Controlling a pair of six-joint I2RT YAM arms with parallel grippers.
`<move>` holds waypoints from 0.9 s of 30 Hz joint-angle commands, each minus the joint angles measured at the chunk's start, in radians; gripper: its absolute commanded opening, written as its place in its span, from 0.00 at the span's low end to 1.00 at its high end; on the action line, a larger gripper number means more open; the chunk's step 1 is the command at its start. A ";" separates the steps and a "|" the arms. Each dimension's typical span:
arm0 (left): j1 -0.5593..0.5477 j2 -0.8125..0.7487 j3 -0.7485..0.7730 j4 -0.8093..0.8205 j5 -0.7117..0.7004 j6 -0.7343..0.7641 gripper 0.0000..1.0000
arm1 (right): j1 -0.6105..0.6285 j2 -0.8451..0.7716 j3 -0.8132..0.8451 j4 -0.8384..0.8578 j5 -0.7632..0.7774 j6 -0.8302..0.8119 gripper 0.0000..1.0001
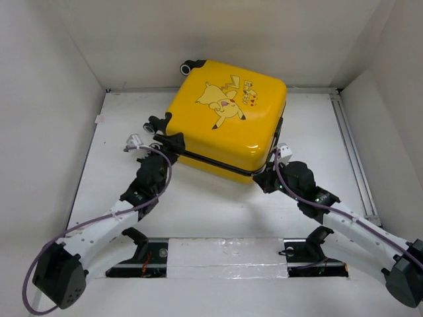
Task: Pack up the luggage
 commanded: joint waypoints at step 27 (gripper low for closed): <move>0.574 0.574 0.320 0.202 0.546 -0.267 0.95 | 0.000 -0.079 -0.008 0.113 -0.135 0.032 0.00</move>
